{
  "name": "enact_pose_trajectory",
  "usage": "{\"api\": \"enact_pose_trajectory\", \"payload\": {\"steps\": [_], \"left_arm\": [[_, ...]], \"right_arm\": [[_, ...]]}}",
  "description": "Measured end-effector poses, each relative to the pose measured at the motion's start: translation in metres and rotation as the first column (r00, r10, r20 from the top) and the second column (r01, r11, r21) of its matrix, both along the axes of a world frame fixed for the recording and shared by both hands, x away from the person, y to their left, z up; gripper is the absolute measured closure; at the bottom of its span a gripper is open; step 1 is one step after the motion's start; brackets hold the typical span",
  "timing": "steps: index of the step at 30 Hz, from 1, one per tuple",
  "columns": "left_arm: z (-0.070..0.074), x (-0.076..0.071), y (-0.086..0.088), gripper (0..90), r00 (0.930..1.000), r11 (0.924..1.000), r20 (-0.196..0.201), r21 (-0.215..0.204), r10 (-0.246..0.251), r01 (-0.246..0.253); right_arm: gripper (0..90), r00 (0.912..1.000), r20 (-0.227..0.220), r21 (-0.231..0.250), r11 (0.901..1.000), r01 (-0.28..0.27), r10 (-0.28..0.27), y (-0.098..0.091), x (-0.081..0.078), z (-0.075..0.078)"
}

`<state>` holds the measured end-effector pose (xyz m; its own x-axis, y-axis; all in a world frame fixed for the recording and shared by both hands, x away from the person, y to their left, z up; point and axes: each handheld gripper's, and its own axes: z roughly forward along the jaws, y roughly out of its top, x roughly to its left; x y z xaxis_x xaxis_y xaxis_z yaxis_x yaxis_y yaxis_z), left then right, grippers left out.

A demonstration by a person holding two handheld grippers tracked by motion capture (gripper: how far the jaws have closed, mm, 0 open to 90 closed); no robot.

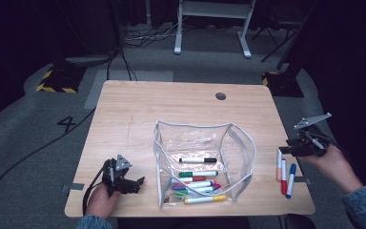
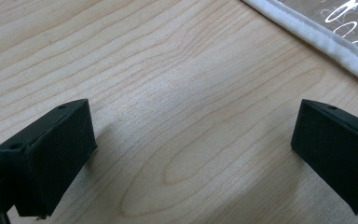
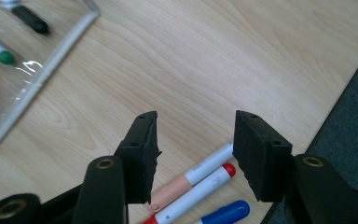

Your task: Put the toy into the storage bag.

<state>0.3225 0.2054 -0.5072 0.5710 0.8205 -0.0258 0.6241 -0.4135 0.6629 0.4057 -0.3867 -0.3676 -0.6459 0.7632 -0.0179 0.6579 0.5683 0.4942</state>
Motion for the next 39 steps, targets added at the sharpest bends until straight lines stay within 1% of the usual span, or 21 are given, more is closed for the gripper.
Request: {"api": "enact_pose_trajectory", "payload": {"steps": [2,5,8,11,14,16,19,24,26,29,31,32,34,36,39], "left_arm": [[0.0,0.0,0.0,0.0,1.0,1.0,0.001,0.0,-0.001,0.001],[0.0,0.0,0.0,0.0,1.0,1.0,0.001,0.0,-0.001,0.001],[0.0,0.0,0.0,0.0,1.0,1.0,0.0,0.0,0.0,0.0],[0.0,0.0,0.0,0.0,1.0,1.0,0.0,0.0,0.0,0.0],[0.0,0.0,0.0,0.0,1.0,1.0,0.001,-0.001,0.0,0.0],[0.0,0.0,0.0,0.0,1.0,1.0,0.0,0.0,0.0,0.0],[0.0,0.0,0.0,0.0,1.0,1.0,0.0,0.0,0.0,0.0],[0.0,0.0,0.0,0.0,1.0,1.0,0.001,-0.001,0.0,0.0],[0.0,0.0,0.0,0.0,1.0,1.0,0.0,0.0,0.0,0.0],[0.0,0.0,0.0,0.0,1.0,1.0,0.001,0.0,0.0,0.0],[0.0,0.0,0.0,0.0,1.0,1.0,0.0,0.0,0.0,0.0],[0.0,0.0,0.0,0.0,1.0,1.0,0.0,0.0,0.0,0.0],[0.0,0.0,0.0,0.0,1.0,1.0,0.001,0.0,-0.001,0.001],[0.0,0.0,0.0,0.0,1.0,1.0,0.0,0.0,0.0,0.0],[0.0,0.0,0.0,0.0,1.0,1.0,0.0,0.0,0.0,0.0]], "right_arm": [[50.4,0.9995,-0.021,0.004,0.9998,0.022,-0.022,-0.006,0.002,-0.011],[50.5,0.998,-0.04,-0.001,0.9988,0.05,-0.05,-0.013,0.005,-0.027],[50.4,0.9954,-0.072,0.0,0.998,0.063,-0.063,-0.017,0.008,-0.042],[50.8,0.9925,-0.092,-0.014,0.9967,0.08,-0.081,-0.019,0.011,-0.054],[51.2,0.9886,-0.12,-0.008,0.9958,0.091,-0.091,-0.021,0.012,-0.065],[51.8,0.9862,-0.139,-0.009,0.9959,0.09,-0.091,-0.021,0.013,-0.072],[52.0,0.9841,-0.155,-0.013,0.9963,0.085,-0.086,-0.018,0.014,-0.08],[54.0,0.9811,-0.168,-0.027,0.9953,0.093,-0.096,-0.013,0.017,-0.089],[57.3,0.9802,-0.171,-0.029,0.9949,0.097,-0.1,-0.01,0.019,-0.09],[62.5,0.98,-0.174,-0.046,0.995,0.089,-0.096,-0.002,0.022,-0.094],[67.7,0.9784,-0.181,-0.06,0.9942,0.09,-0.099,0.005,0.024,-0.096],[71.1,0.9807,-0.171,-0.067,0.9942,0.084,-0.094,0.008,0.024,-0.096],[75.9,0.9824,-0.163,-0.093,0.9928,0.076,-0.09,0.014,0.024,-0.096],[76.3,0.9859,-0.153,-0.108,0.9928,0.052,-0.068,0.02,0.025,-0.096],[76.6,0.9867,-0.151,-0.12,0.9918,0.043,-0.061,0.024,0.026,-0.095]]}}
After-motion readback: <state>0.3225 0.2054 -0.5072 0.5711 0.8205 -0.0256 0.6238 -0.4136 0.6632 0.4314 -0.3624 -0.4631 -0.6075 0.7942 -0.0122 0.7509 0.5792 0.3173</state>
